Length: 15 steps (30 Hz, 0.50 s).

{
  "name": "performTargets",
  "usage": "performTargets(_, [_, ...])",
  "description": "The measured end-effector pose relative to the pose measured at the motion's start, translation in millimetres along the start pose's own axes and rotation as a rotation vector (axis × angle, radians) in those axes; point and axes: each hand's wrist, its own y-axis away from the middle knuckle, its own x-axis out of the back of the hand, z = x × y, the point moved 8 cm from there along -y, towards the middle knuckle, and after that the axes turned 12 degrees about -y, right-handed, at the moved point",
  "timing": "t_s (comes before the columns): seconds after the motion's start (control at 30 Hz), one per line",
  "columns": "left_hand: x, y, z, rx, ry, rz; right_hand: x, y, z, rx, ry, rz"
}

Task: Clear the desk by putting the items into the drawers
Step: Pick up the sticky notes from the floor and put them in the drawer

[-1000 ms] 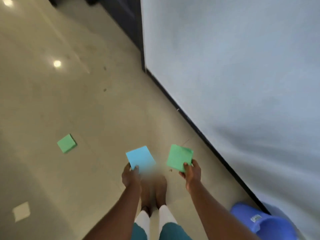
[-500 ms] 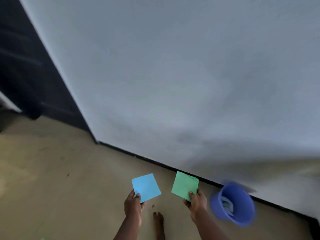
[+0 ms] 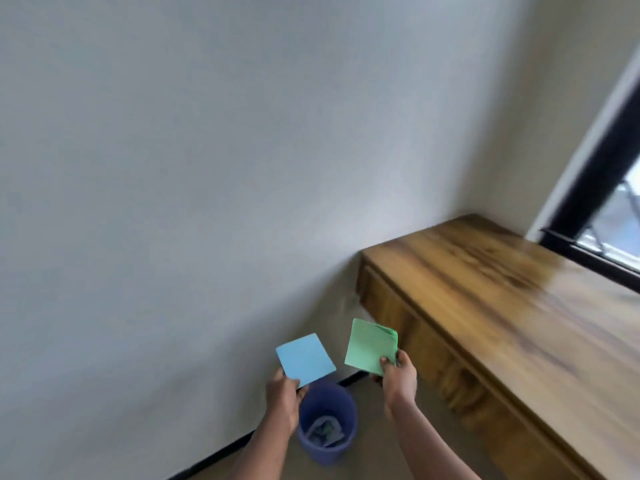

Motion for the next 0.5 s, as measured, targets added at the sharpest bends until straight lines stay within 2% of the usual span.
performTargets(0.23, [-233.7,-27.0,31.7,-0.114,-0.081,-0.166,110.8,-120.6,-106.4,0.098,-0.043,0.138])
performTargets(0.37, [-302.5,-39.1,30.0,-0.109,-0.132,-0.139,153.1,-173.2,-124.3,0.058,0.008,0.144])
performTargets(0.5, [-332.2,-38.7,31.1,-0.118,-0.247,-0.057,177.9,-202.3,-133.5,0.037,0.172,0.169])
